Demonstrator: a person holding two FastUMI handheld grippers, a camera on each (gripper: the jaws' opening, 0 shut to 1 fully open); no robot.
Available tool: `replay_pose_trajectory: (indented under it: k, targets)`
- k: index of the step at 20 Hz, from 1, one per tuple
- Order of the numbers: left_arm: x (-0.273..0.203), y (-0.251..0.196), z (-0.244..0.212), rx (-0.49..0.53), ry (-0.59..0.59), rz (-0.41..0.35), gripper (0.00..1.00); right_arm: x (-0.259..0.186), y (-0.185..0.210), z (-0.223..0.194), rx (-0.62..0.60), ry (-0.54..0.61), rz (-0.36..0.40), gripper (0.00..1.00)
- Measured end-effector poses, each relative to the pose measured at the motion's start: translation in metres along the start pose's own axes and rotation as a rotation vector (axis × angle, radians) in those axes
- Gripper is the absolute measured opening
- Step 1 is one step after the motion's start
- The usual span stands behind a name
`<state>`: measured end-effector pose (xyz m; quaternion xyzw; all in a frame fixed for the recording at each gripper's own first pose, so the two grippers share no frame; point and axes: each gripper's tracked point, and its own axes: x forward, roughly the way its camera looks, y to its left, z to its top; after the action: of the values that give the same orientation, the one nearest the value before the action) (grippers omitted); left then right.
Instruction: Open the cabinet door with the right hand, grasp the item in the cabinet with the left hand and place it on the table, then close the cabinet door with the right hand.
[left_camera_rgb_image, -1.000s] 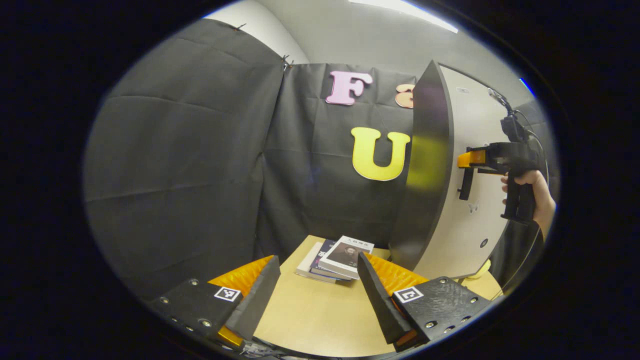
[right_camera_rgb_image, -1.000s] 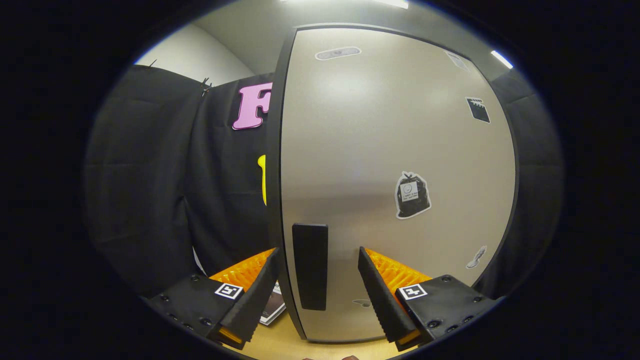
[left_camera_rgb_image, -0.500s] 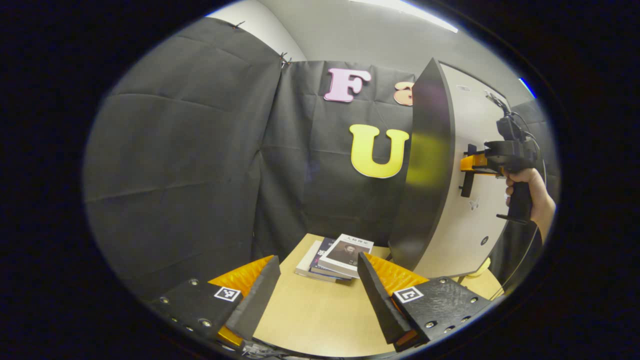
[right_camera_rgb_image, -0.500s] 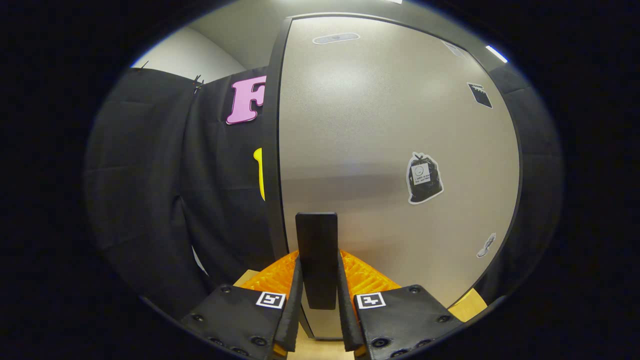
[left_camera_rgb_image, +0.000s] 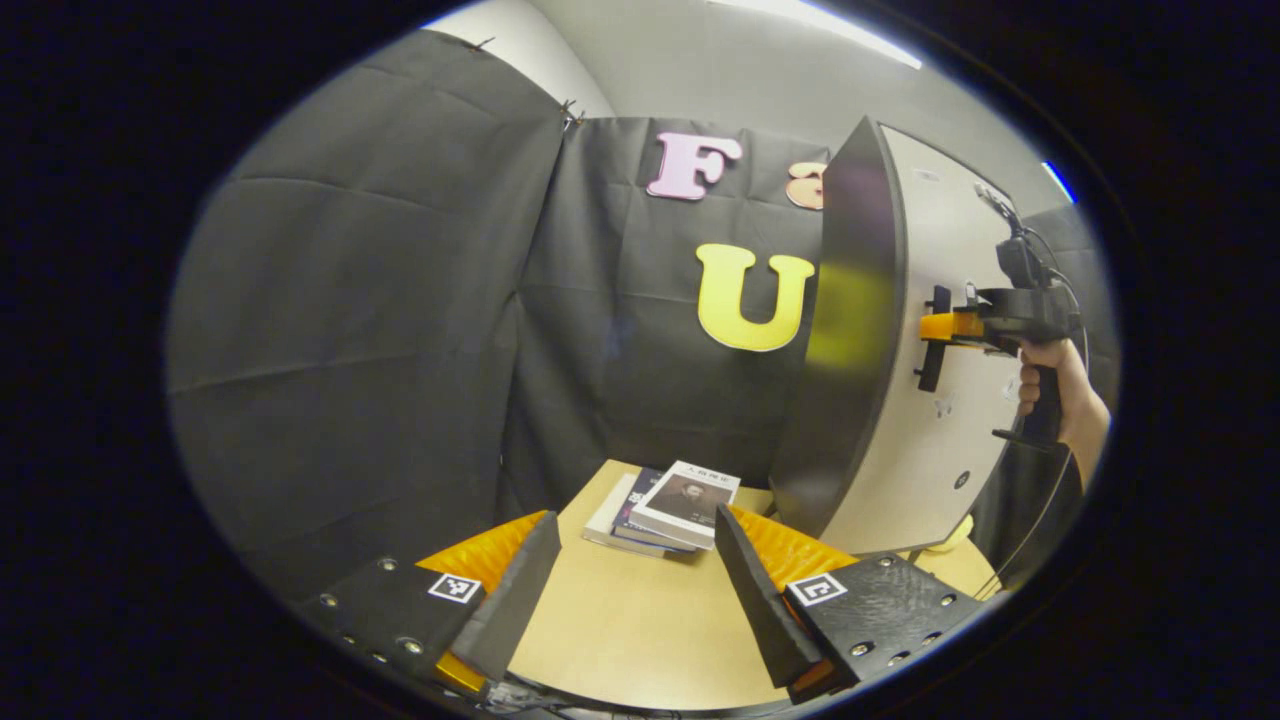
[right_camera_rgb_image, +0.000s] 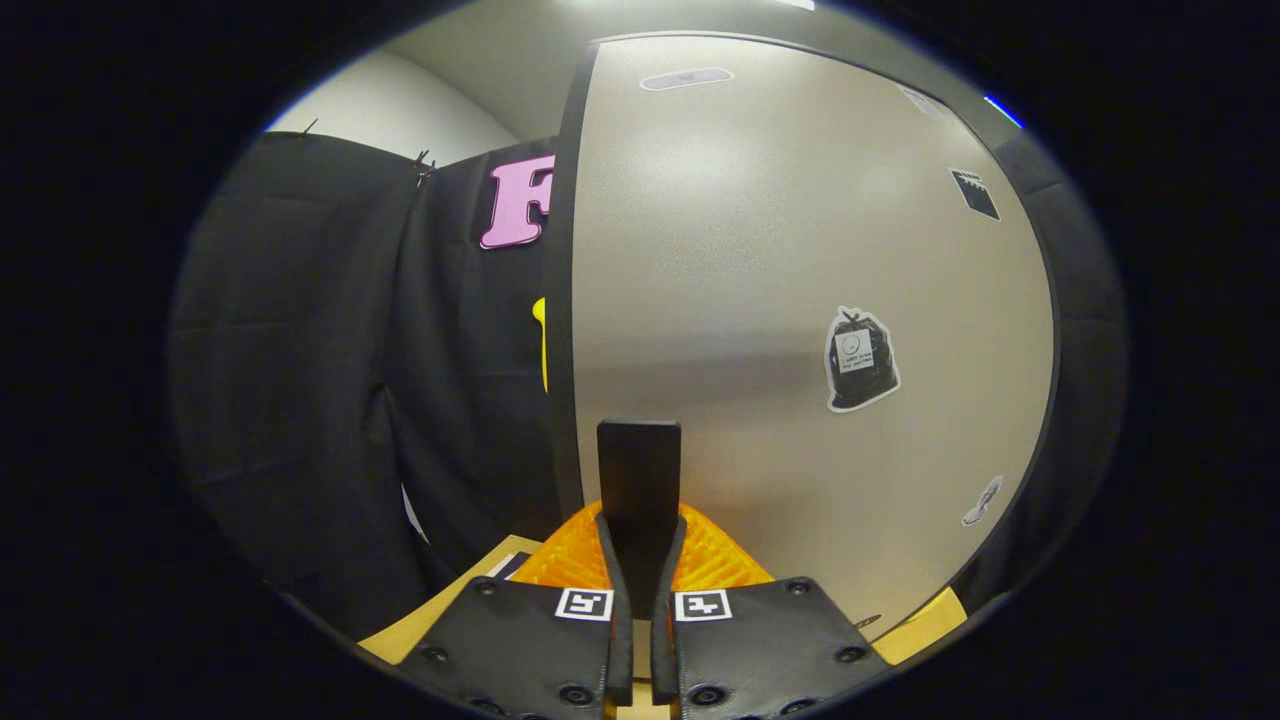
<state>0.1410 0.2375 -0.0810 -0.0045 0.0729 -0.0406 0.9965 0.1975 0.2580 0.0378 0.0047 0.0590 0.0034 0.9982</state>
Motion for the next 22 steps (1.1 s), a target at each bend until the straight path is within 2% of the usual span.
replay_pose_trajectory:
  k: [4, 8, 14, 22]
  targets:
    - [0.0, -0.014, -0.003, -0.003, 0.008, -0.026, 0.95, -0.011, 0.002, -0.001, -0.012, 0.003, 0.031, 0.08]
    - [0.0, -0.03, 0.0, -0.014, -0.006, -0.032, 0.92, -0.036, 0.001, -0.004, -0.012, 0.005, 0.1, 0.08]
    - [-0.028, -0.065, 0.004, -0.026, -0.018, 0.009, 0.92, -0.069, 0.001, -0.009, -0.011, 0.008, 0.226, 0.08]
    - [-0.08, -0.124, -0.002, -0.007, -0.039, 0.067, 0.92, -0.122, -0.018, -0.01, -0.008, 0.014, 0.38, 0.08]
